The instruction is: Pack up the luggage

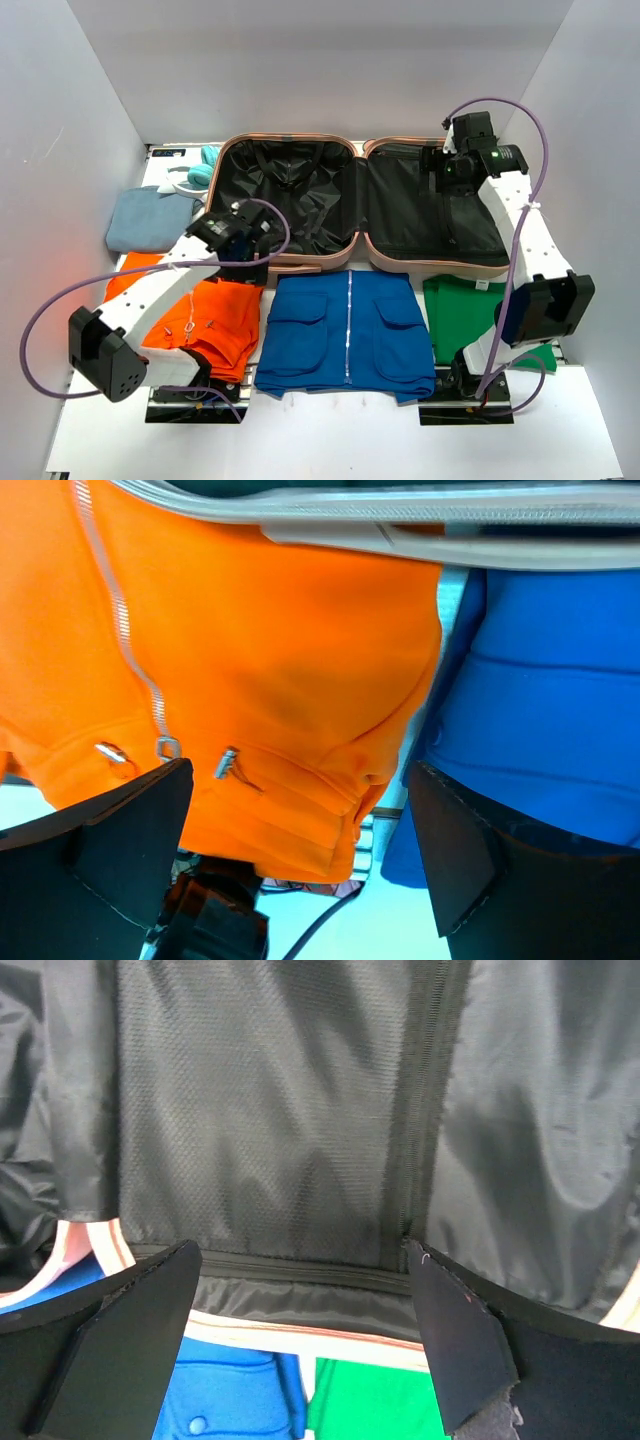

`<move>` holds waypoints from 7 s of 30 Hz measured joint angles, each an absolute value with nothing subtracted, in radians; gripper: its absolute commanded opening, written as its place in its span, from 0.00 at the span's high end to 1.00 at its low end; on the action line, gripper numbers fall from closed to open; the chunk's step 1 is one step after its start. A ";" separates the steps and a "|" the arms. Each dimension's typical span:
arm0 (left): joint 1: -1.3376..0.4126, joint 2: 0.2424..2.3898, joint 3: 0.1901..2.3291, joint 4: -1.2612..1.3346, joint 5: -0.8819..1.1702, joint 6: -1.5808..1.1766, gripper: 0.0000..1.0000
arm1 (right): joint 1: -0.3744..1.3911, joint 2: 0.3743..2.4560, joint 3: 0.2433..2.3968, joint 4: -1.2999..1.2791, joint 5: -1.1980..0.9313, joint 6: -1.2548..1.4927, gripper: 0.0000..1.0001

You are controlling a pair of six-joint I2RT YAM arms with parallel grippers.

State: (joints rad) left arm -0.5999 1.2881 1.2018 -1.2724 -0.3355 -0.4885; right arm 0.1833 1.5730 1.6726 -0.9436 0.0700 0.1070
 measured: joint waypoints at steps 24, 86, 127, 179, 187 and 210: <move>-0.730 1.381 0.858 -1.082 -0.371 -0.652 0.01 | 0.199 1.325 1.397 -0.752 0.020 0.075 0.10; -0.505 1.418 1.581 -1.098 -0.495 -0.604 1.00 | 0.198 1.304 1.327 -0.701 -0.004 0.081 0.10; -0.500 2.052 2.145 -0.841 -0.413 -1.057 1.00 | 0.197 1.401 1.326 -0.731 0.235 0.097 0.10; -0.619 2.258 2.186 -0.229 -0.580 -0.900 1.00 | 0.196 1.451 1.233 -0.711 0.307 0.140 0.10; -0.547 2.370 2.178 -0.112 -0.599 -1.029 0.91 | 0.197 1.502 1.233 -0.741 0.311 0.168 0.10; -0.442 1.850 1.965 -0.387 -0.422 -0.588 0.00 | 0.275 1.525 1.477 -0.841 0.022 0.036 0.10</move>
State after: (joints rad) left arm -0.4423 1.8500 1.9652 -0.3874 -0.4225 -0.5880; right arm 0.2752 1.5249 1.4773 -0.8413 0.0219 0.0364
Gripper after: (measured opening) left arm 0.990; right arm 0.904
